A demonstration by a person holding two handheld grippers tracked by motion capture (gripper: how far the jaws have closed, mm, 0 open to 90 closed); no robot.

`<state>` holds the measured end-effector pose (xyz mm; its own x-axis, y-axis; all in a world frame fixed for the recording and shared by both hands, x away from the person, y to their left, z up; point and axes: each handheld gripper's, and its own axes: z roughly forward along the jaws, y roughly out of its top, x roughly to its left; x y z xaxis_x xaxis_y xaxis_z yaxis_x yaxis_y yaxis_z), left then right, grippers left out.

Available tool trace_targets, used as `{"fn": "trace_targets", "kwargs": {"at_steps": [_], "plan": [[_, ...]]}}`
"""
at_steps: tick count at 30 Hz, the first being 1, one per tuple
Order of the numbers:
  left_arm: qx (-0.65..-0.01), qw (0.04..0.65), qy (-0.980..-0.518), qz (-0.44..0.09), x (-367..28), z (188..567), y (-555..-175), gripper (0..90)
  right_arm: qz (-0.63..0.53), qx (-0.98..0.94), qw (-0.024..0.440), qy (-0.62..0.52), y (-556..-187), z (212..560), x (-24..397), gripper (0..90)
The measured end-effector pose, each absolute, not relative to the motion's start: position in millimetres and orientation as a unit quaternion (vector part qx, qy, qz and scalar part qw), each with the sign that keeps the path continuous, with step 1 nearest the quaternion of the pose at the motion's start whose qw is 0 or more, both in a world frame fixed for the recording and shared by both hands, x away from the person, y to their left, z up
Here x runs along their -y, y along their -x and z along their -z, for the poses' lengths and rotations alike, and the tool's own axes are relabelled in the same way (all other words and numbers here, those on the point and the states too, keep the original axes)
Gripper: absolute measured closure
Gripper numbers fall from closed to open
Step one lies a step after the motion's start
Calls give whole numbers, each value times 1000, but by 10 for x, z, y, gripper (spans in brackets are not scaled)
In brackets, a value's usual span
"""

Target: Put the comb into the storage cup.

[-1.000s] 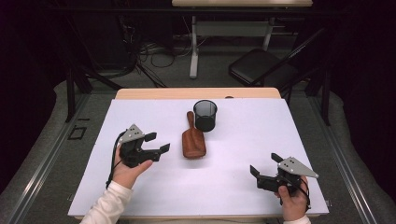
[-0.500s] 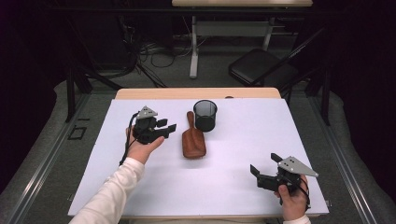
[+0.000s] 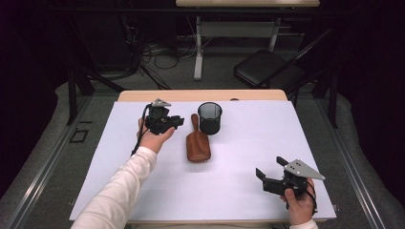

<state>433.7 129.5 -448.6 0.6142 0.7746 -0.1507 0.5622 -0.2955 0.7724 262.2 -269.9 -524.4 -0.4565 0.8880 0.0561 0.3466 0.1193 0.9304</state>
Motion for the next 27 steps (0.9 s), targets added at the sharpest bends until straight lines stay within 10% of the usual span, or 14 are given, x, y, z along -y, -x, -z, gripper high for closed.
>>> {"fn": "trace_targets", "kwargs": {"at_steps": [27], "plan": [[-445, 365, -809, -117, -800, 4744, -4630, 900, -498, -693, 267, -448, -2641, 5245, 2730, 116]]}}
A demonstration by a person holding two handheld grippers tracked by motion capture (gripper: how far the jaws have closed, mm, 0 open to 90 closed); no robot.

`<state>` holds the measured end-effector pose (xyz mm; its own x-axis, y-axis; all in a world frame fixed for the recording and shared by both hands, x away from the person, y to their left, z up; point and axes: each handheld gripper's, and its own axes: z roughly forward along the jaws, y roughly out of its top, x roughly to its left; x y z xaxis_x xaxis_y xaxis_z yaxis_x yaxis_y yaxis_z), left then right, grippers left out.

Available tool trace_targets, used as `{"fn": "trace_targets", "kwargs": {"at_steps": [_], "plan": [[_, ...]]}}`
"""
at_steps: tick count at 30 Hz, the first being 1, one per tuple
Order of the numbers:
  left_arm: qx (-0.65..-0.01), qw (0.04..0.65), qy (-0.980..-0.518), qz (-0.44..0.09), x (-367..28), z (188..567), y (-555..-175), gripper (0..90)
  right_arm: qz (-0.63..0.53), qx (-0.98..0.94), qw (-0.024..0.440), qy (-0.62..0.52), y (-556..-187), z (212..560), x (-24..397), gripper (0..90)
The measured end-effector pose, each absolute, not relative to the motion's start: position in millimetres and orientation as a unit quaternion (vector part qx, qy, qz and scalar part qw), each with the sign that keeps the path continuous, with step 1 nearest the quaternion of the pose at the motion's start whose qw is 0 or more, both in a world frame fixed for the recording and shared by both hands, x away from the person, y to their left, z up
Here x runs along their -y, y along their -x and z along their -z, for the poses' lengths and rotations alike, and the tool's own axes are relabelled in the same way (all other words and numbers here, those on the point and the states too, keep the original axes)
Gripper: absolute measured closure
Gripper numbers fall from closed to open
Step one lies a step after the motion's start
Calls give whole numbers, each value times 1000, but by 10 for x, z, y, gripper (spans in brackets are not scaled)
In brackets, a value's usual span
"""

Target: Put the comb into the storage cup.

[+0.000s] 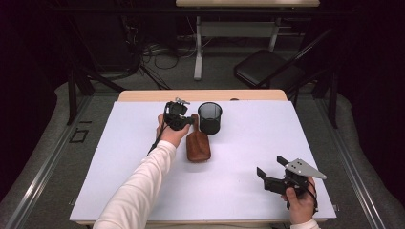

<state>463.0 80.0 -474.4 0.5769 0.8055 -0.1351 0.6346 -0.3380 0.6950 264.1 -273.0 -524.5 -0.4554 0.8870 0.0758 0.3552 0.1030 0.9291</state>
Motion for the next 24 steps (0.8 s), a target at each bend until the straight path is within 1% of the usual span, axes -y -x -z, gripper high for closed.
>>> {"fn": "trace_targets", "kwargs": {"at_steps": [13, 24], "plan": [[-452, 345, -817, -95, -650, 5015, -4695, 900, -499, -694, 268, -445, -2648, 5250, 2732, 117], [-459, 347, -813, -86, -612, 5133, -4726, 900, -498, -696, 267, -444, -2650, 5250, 2732, 117]]}}
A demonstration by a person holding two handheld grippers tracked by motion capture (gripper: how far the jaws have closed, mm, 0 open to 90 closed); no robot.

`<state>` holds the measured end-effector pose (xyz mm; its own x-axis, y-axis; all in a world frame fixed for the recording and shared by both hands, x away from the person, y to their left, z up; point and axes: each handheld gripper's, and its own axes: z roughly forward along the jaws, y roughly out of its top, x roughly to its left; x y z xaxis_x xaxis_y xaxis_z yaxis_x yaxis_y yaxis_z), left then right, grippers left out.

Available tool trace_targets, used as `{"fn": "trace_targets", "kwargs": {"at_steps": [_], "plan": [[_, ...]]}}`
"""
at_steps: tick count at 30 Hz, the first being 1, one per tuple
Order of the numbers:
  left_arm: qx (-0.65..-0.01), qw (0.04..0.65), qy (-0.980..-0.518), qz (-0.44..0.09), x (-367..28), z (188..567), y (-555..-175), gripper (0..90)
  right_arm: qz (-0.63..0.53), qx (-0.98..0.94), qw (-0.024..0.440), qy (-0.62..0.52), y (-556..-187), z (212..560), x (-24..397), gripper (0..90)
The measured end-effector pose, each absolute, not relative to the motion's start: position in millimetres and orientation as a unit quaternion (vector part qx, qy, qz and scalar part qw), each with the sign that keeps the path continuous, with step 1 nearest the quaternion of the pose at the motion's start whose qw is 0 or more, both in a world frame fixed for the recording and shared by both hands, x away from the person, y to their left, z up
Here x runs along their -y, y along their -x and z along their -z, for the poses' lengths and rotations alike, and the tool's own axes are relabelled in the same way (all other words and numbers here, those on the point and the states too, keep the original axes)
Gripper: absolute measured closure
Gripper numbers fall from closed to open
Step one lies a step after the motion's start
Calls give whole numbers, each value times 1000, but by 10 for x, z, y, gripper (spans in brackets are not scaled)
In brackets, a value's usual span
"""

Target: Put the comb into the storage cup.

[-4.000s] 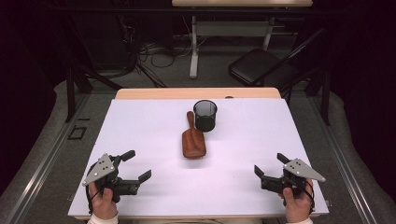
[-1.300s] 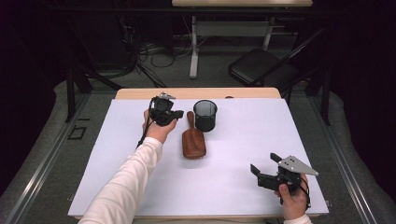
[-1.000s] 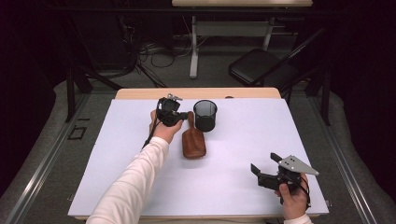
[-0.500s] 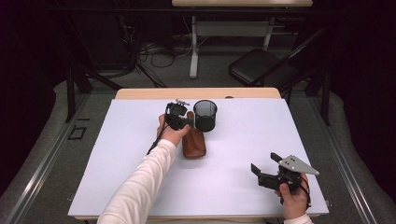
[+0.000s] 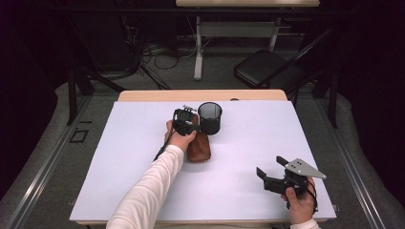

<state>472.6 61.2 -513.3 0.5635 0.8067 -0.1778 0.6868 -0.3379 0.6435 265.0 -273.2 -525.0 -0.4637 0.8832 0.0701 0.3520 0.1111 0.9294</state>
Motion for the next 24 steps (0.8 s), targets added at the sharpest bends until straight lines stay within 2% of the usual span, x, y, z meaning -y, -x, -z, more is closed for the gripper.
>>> {"fn": "trace_targets", "kwargs": {"at_steps": [16, 24], "plan": [[-460, 358, -809, -82, -586, 5236, -4740, 900, -500, -696, 264, -443, -2652, 5256, 2723, 117], [-456, 356, -810, -97, -575, 5250, -4729, 900, -500, -695, 262, -445, -2651, 5261, 2717, 117]]}}
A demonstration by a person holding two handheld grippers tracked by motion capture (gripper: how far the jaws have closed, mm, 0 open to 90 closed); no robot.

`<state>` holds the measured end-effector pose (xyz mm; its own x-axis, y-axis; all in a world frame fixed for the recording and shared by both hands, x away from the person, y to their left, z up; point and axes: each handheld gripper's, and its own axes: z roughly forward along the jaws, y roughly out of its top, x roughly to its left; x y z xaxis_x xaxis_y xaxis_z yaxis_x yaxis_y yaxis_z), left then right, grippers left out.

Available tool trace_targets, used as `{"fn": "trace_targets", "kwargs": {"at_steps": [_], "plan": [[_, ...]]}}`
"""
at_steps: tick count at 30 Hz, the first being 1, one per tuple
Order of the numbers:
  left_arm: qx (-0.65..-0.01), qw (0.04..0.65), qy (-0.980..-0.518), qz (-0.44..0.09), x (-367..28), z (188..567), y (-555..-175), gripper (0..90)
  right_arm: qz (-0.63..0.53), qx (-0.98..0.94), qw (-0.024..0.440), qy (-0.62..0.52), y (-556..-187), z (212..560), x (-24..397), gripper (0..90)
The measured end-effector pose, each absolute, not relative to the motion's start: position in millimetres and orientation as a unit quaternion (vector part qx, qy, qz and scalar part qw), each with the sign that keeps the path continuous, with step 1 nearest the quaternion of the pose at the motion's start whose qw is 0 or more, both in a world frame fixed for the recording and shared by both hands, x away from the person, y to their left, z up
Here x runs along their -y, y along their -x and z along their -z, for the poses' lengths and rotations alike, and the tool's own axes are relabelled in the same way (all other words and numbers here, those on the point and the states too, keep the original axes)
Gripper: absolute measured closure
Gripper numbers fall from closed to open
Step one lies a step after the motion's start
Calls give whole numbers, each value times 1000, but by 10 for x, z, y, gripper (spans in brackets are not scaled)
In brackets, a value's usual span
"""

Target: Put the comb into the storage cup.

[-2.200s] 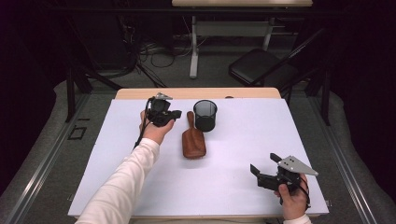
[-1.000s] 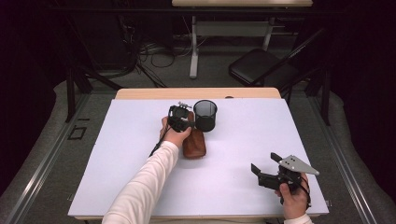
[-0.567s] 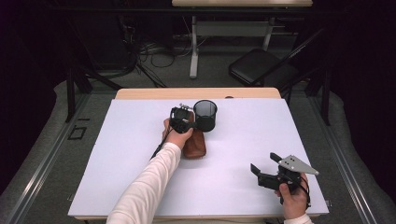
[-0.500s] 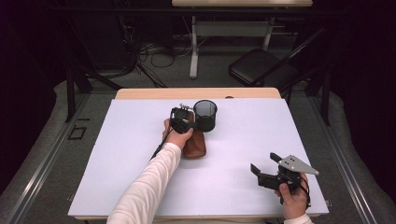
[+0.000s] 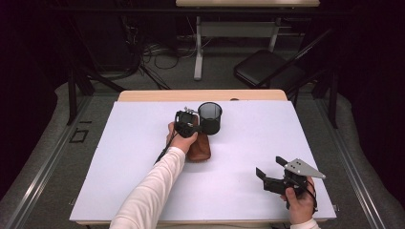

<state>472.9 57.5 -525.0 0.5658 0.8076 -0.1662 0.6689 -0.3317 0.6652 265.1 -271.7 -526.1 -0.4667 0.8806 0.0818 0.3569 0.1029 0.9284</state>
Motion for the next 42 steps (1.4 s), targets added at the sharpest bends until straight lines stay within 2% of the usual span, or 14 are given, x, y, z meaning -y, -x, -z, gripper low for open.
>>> {"fn": "trace_targets", "kwargs": {"at_steps": [18, 31, 42], "plan": [[-455, 344, -817, -86, -607, 5286, -4745, 900, -498, -696, 259, -447, -2648, 5263, 2728, 120], [-451, 293, -837, -99, -817, 5340, -4729, 900, -500, -694, 259, -448, -2652, 5268, 2725, 121], [-444, 293, -842, -86, -981, 5361, -4637, 900, -499, -694, 260, -448, -2657, 5272, 2719, 121]]}}
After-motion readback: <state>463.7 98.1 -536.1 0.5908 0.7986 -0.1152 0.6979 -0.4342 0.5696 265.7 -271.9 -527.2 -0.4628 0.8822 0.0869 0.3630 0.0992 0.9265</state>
